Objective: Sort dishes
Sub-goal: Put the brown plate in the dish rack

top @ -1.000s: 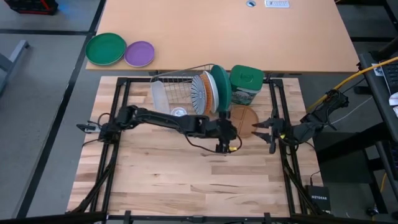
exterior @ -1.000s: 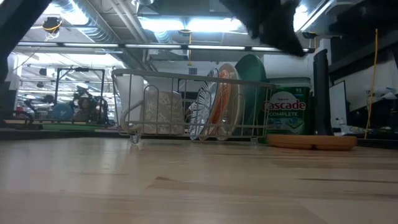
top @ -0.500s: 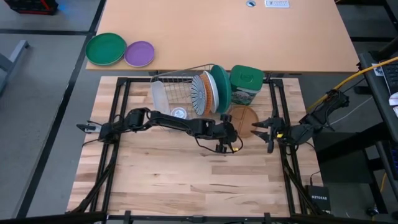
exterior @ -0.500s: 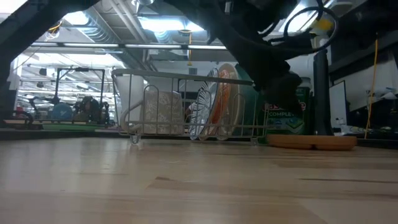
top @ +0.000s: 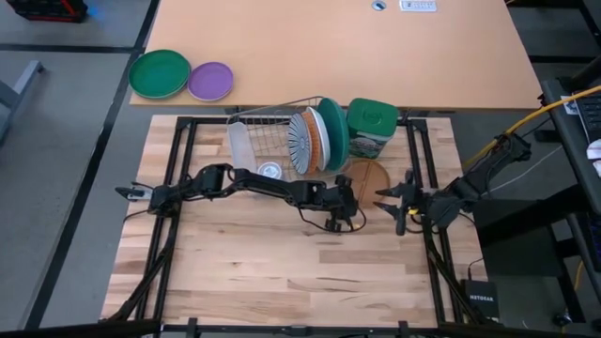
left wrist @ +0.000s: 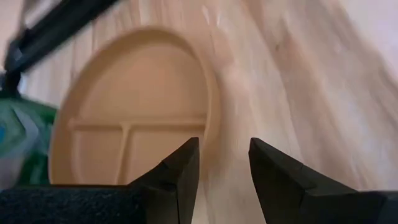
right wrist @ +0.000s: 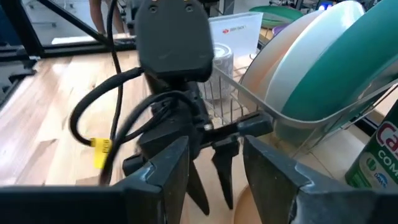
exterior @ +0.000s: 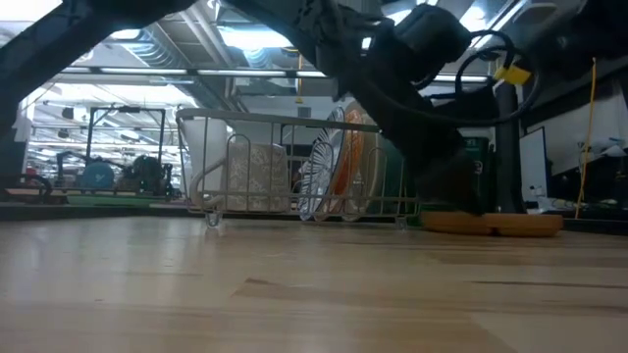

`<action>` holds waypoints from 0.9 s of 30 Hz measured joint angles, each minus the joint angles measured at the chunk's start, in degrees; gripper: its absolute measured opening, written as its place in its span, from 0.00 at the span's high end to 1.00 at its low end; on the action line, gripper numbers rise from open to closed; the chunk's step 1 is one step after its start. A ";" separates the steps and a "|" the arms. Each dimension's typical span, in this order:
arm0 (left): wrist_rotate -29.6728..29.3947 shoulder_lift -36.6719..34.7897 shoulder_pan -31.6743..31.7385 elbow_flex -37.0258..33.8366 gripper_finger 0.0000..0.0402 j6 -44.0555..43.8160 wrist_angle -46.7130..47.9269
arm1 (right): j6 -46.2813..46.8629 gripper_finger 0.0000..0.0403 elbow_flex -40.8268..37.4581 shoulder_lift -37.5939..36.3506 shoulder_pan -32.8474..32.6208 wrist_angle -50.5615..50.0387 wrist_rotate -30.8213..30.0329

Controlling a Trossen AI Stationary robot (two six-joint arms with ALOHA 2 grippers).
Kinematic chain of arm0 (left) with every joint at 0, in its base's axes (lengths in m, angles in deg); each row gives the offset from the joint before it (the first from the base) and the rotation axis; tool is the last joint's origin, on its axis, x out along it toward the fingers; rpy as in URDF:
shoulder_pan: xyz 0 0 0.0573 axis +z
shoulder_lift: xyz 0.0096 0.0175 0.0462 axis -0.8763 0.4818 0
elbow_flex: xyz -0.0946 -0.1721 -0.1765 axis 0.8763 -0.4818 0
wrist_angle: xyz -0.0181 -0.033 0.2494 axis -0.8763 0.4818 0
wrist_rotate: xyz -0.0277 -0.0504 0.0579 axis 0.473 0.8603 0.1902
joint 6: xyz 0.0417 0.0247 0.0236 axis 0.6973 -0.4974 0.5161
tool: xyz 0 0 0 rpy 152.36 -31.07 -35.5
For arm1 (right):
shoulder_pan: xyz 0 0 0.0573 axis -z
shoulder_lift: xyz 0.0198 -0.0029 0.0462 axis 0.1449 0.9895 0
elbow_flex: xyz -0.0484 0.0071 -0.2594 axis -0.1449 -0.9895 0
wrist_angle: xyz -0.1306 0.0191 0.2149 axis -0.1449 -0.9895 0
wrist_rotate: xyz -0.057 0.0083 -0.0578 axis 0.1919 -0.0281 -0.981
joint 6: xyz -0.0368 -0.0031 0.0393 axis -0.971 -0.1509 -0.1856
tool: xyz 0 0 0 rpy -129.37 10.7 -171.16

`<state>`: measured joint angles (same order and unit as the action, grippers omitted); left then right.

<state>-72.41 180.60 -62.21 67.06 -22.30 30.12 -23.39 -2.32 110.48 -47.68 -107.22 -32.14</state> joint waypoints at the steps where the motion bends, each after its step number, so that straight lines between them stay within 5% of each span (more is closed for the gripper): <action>1: 0.04 0.02 0.26 0.00 0.67 -0.72 0.48 | 0.08 0.61 0.00 0.51 0.00 0.00 0.02; 27: 0.87 3.63 2.59 0.17 0.67 -1.24 -4.32 | 1.51 0.61 0.07 6.98 0.00 1.06 0.57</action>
<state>-71.54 184.22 -59.61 67.23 -23.54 25.80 -21.87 -2.26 117.46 -47.68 -106.17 -31.57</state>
